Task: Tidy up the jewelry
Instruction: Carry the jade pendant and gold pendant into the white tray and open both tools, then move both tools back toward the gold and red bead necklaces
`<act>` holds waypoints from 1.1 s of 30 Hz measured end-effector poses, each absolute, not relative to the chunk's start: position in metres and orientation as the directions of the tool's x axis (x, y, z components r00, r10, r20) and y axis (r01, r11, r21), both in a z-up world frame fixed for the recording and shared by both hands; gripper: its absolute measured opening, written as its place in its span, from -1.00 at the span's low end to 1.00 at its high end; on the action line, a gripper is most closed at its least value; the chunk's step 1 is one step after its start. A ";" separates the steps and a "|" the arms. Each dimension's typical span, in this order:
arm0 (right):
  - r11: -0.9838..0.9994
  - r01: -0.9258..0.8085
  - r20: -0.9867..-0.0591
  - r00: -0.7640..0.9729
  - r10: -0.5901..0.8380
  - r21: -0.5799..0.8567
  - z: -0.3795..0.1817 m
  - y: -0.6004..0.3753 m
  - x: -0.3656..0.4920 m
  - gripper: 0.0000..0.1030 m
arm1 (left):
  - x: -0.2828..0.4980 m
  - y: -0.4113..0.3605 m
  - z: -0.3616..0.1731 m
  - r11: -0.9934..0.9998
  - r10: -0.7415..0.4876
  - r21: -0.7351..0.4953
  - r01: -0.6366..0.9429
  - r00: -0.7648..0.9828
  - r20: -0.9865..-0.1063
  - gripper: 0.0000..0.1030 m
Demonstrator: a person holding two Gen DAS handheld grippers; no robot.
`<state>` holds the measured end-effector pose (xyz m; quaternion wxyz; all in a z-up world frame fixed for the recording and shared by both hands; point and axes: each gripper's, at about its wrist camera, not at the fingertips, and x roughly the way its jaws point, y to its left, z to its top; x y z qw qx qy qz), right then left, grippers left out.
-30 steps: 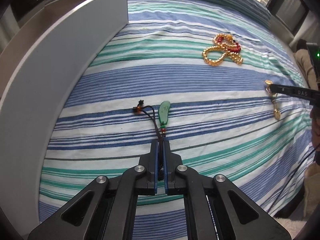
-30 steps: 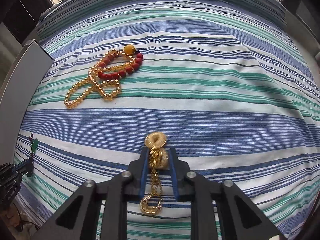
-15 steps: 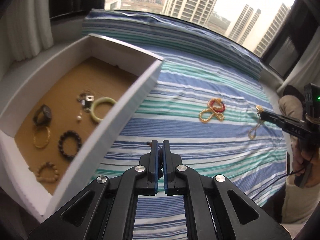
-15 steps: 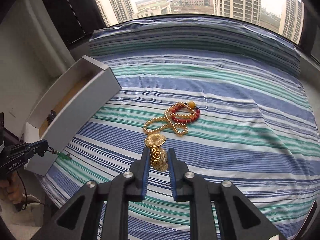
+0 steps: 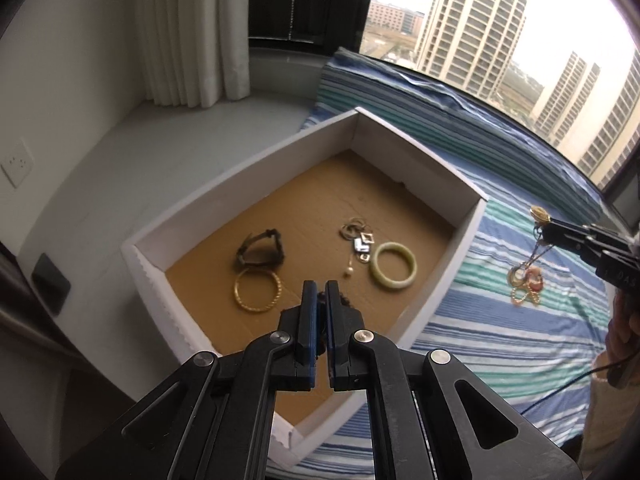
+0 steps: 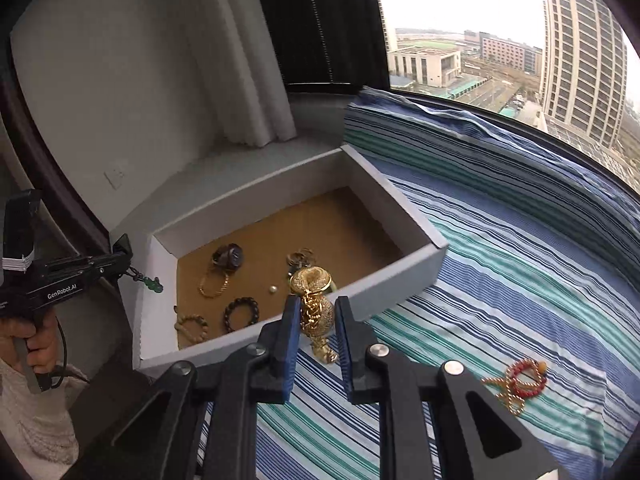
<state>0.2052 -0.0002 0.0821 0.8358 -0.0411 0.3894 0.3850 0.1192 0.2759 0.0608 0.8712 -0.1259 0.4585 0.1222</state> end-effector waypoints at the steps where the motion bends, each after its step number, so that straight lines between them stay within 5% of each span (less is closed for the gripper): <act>1: 0.684 -0.690 -0.687 0.380 0.619 0.235 0.081 0.017 0.210 -0.66 | 0.123 0.283 0.057 0.937 0.104 -0.101 -0.335 0.541 -0.835 -0.96; 21: 0.613 -0.734 -0.851 0.092 0.516 0.292 -0.028 0.239 0.274 -0.60 | 0.151 0.386 -0.045 0.856 0.200 -0.003 -0.516 0.339 -0.919 -0.92; 23: 0.618 -0.733 -0.845 0.113 0.523 0.284 -0.030 0.238 0.273 -0.57 | 0.150 0.386 -0.043 0.853 0.217 0.008 -0.522 0.341 -0.915 -0.64; 25: 0.619 -0.733 -0.828 0.139 0.544 0.284 -0.023 0.234 0.272 -0.35 | 0.145 0.383 -0.037 0.849 0.242 0.018 -0.528 0.358 -0.902 0.09; 33: 0.639 -0.731 -0.697 0.328 0.637 0.240 0.047 0.162 0.248 -0.22 | 0.114 0.330 0.013 0.868 0.295 0.012 -0.497 0.495 -0.817 0.59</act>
